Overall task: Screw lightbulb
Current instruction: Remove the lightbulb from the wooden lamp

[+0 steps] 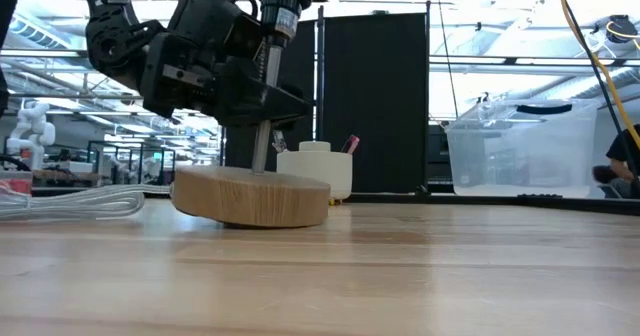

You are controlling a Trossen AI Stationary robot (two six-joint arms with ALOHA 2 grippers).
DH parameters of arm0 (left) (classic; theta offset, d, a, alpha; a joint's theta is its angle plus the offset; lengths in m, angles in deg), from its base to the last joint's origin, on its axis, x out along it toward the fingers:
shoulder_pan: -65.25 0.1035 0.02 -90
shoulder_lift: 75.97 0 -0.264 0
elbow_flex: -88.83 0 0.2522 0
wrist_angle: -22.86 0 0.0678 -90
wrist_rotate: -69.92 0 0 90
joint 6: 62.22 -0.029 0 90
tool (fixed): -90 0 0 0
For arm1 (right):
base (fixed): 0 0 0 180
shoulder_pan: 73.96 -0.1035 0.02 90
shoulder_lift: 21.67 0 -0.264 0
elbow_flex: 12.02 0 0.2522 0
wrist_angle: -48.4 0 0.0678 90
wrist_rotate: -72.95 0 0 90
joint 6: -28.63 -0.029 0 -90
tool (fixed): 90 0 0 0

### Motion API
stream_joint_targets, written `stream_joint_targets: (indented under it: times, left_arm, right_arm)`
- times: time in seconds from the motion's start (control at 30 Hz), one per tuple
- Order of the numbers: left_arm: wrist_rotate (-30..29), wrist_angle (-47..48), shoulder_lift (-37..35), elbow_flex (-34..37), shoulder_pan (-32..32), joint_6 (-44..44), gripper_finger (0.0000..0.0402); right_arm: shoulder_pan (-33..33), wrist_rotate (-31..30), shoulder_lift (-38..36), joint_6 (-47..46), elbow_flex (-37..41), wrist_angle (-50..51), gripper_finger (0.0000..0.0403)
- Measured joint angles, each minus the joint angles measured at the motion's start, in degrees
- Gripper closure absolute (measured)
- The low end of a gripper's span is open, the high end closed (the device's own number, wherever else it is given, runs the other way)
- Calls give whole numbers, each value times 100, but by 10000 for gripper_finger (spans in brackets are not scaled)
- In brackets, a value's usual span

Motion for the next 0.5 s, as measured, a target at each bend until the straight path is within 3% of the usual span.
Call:
stream_joint_targets:
  times: [0.27,0.5]
  left_arm:
    - [-217,-409,464,-46,137,181,379]
    - [-240,-723,801,-159,174,464,379]
  right_arm:
    - [-44,-407,-204,-147,15,253,120]
    - [-55,-916,-423,-350,15,794,106]
